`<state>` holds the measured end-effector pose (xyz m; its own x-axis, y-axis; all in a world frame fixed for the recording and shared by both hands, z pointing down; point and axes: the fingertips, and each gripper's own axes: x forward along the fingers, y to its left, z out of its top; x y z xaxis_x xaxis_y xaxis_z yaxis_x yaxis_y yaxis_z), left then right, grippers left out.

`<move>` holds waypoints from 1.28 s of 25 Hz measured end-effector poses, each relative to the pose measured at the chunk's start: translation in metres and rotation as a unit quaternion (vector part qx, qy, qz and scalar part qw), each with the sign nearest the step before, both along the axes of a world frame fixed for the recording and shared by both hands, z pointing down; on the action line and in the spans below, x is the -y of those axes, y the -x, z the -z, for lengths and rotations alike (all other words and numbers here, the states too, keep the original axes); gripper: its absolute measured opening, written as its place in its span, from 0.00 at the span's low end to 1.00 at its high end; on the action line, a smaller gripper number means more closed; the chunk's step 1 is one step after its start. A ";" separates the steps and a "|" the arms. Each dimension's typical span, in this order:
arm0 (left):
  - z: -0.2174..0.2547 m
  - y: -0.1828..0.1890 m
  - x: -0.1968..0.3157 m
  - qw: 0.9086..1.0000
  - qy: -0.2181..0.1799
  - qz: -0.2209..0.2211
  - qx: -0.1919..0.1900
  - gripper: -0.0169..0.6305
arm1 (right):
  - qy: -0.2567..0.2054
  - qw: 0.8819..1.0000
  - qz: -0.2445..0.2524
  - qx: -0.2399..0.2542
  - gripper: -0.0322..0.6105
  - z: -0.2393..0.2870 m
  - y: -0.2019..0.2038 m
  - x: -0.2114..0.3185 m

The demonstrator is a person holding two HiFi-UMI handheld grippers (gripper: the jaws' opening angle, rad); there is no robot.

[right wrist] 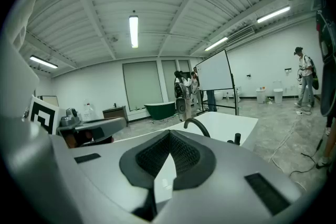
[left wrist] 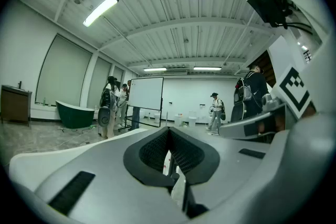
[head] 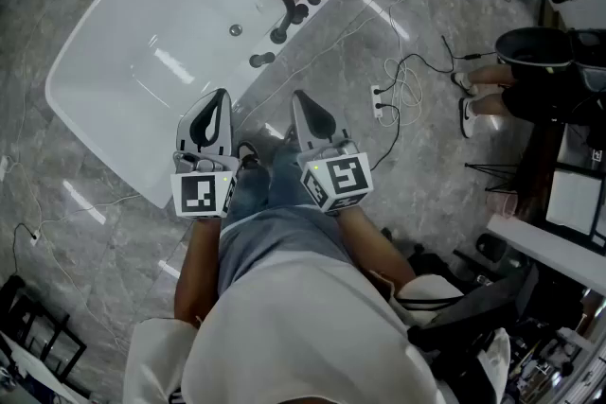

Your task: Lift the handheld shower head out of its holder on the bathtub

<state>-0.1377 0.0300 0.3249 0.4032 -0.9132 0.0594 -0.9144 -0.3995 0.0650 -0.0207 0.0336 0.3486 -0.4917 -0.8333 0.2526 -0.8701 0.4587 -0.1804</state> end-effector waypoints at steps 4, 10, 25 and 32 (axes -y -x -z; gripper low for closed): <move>-0.009 -0.014 0.015 1.000 0.008 0.008 0.001 0.05 | 0.009 1.000 -0.003 0.004 0.07 -0.017 -0.018 0.012; -0.029 -0.031 0.045 1.000 0.010 0.003 0.016 0.05 | 0.015 1.000 -0.013 0.012 0.07 -0.038 -0.035 0.035; -0.191 -0.069 0.162 0.995 0.084 0.045 0.040 0.05 | 0.142 0.984 0.008 -0.105 0.35 -0.382 -0.033 0.221; -0.254 -0.074 0.186 0.991 0.103 0.071 0.039 0.05 | 0.128 0.982 0.021 -0.137 0.35 -0.460 -0.034 0.291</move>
<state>-0.0634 -0.1555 0.5789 0.2585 -0.9254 0.2771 -0.9659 -0.2523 0.0586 0.0130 -0.2571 0.8091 -0.4080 -0.7063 0.5786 -0.8834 0.4653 -0.0549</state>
